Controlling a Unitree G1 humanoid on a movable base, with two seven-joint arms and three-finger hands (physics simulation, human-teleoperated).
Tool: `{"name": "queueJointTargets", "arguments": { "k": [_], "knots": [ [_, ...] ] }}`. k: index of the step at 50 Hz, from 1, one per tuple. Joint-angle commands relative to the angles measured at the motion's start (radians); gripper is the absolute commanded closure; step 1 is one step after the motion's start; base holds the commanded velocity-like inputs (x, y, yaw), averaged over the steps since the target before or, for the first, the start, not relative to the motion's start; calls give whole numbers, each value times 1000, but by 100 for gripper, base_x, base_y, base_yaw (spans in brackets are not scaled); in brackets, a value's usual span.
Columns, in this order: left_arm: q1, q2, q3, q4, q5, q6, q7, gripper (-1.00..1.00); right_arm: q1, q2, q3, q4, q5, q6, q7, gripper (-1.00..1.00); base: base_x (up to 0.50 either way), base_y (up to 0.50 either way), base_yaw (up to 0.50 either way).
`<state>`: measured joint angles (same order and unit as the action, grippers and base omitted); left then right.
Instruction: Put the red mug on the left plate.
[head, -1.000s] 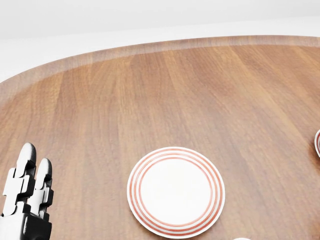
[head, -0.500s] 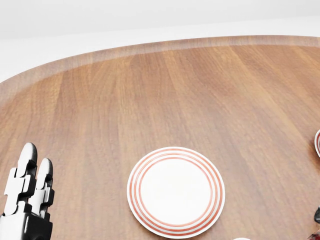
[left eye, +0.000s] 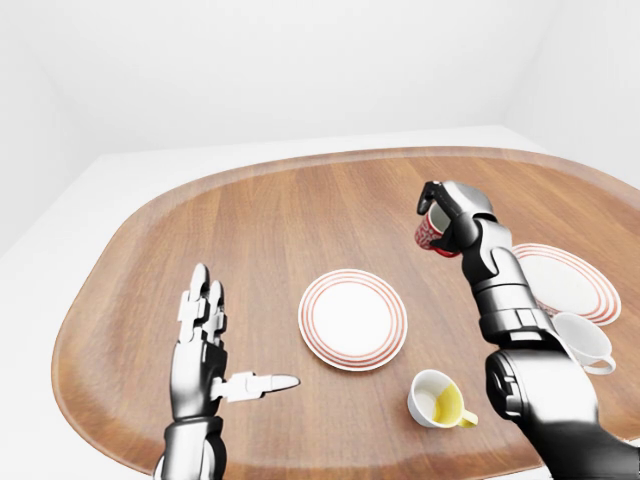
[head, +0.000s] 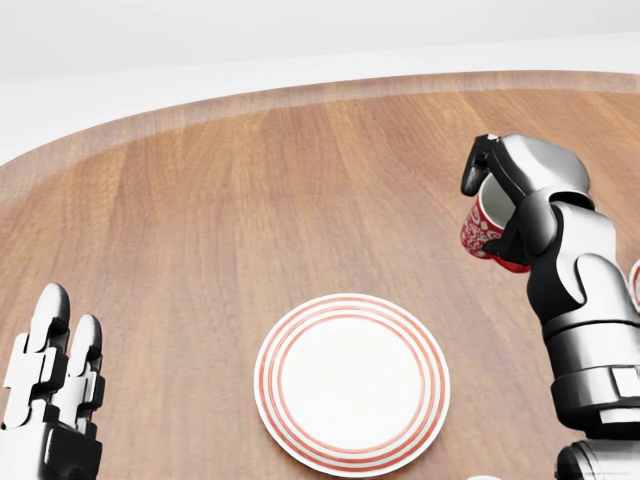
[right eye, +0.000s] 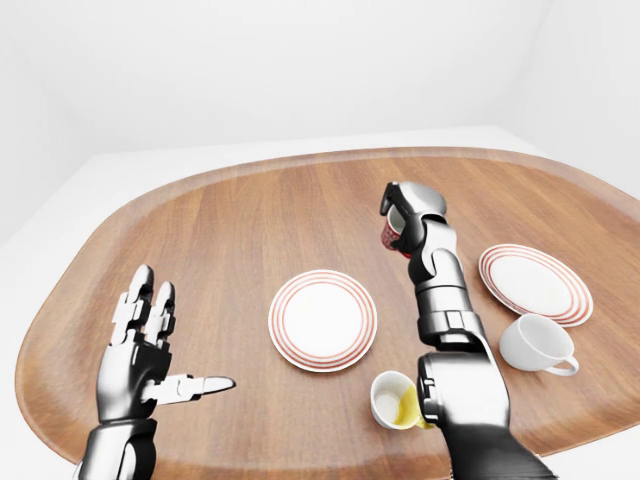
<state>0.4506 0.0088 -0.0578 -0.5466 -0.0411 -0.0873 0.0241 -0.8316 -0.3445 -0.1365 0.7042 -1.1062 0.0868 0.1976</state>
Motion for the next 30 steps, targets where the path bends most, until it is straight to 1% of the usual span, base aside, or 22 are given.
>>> {"name": "queueJointTargets", "arguments": {
  "k": [1, 6, 11, 14, 15, 20, 25, 30],
  "knots": [
    [-4, -5, 10, 5, -5, 0, -6, -100, -325, 91, 126, 404, 251, 0, -291, 100, 0, 0, 0],
    [-8, -7, 12, 9, -6, 0, -9, -100, -359, 137, 152, 505, 268, 0, -323, 100, 0, 0, 0],
    [-9, -8, 14, 12, -8, 0, -10, -100, -359, 197, 176, 560, 260, 0, -341, 100, 0, 0, 0],
    [-8, -8, 16, 13, -9, 0, -12, -100, -344, 231, 192, 577, 244, 0, -333, 100, 0, 0, 0],
    [-7, -8, 18, 12, -12, 0, -13, -100, -330, 252, 200, 584, 236, 0, -338, 100, 0, 0, 0],
    [-6, -11, 18, 11, -10, 0, -15, -100, -303, 300, 211, 593, 216, 0, -359, 100, 0, 0, 0],
    [-4, -11, 21, 9, -12, 0, -17, -100, -288, 329, 217, 598, 193, 0, -375, 100, 0, 0, 0],
    [-6, -12, 21, 9, -12, 0, -18, -100, -255, 369, 234, 612, 159, 0, -418, 100, 0, 0, 0]
  ]
}}
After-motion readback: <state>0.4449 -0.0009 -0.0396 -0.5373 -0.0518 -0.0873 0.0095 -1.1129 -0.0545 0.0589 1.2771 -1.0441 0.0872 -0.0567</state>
